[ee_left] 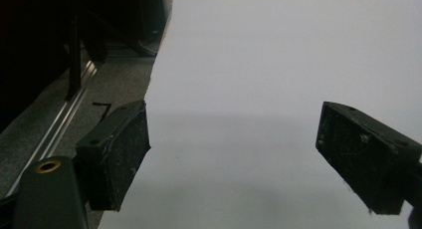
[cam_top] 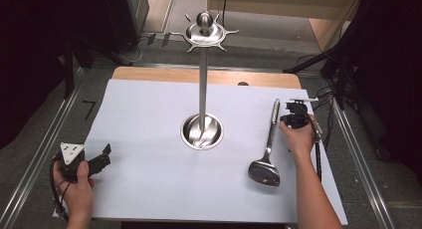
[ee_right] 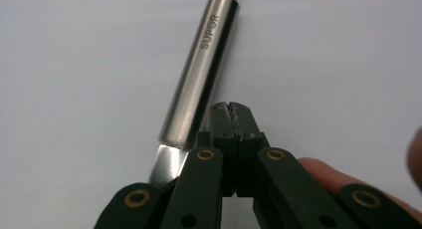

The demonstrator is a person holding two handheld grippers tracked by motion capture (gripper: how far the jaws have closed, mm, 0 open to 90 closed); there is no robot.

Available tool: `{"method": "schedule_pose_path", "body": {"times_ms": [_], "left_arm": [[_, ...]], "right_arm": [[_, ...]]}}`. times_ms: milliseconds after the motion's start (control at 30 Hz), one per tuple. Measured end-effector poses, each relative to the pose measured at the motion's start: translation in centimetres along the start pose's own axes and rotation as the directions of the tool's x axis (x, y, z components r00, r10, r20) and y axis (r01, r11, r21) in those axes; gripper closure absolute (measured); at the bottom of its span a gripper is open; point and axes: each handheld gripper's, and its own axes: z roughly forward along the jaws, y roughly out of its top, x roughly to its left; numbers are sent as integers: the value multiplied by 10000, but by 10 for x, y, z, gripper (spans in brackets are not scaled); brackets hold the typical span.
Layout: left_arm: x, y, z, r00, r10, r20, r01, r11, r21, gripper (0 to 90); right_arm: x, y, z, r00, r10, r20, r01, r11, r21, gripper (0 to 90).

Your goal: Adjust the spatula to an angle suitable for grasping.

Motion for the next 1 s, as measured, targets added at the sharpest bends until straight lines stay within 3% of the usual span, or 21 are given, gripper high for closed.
{"method": "schedule_pose_path", "body": {"times_ms": [200, 433, 1000], "left_arm": [[0, 0, 0, 10000, -11, 12, 11, 10000, 13, 146], [0, 0, 0, 10000, 9, 27, -9, 10000, 8, 146], [0, 0, 0, 10000, 41, 34, -41, 10000, 30, 146]], "right_arm": [[4, 2, 10, 9998, 109, -190, -106, 9998, 137, 900], [9, 4, 16, 9996, -167, -214, 170, 9998, 129, 900], [27, 0, 20, 9951, -548, -825, 552, 9985, 28, 900]]}}
